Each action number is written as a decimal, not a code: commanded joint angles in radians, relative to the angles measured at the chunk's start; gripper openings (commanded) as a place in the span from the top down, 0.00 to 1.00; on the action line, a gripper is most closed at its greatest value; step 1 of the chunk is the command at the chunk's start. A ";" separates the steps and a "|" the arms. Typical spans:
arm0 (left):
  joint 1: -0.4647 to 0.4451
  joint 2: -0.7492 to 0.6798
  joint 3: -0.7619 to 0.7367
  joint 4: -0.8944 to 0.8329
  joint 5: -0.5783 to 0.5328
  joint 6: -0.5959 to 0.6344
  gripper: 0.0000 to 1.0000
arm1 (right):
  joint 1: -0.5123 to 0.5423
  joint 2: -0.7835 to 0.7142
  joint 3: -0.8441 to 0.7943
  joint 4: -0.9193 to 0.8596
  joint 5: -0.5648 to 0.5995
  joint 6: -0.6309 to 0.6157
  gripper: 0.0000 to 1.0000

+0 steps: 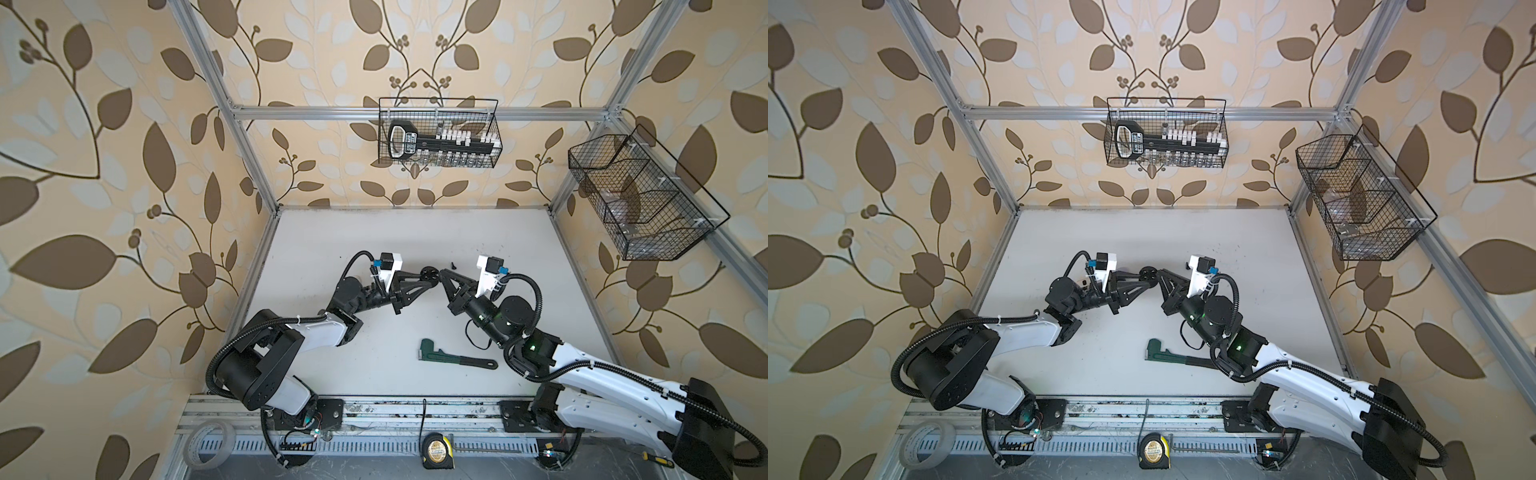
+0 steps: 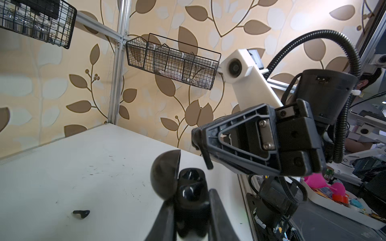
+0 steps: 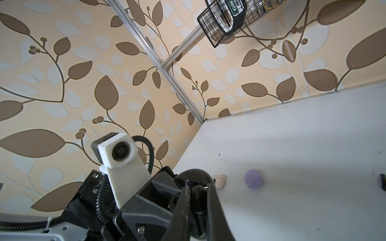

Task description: Insert the wireless bluetooth earbuds into the charging case

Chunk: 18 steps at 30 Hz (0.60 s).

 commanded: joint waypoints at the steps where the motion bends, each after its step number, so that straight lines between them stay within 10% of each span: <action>1: -0.009 -0.032 0.001 0.081 -0.009 -0.004 1.00 | 0.015 0.008 0.037 0.049 0.026 -0.026 0.89; 18: -0.010 -0.033 -0.002 0.081 -0.012 -0.006 1.00 | 0.021 0.116 0.064 0.139 0.052 -0.052 0.89</action>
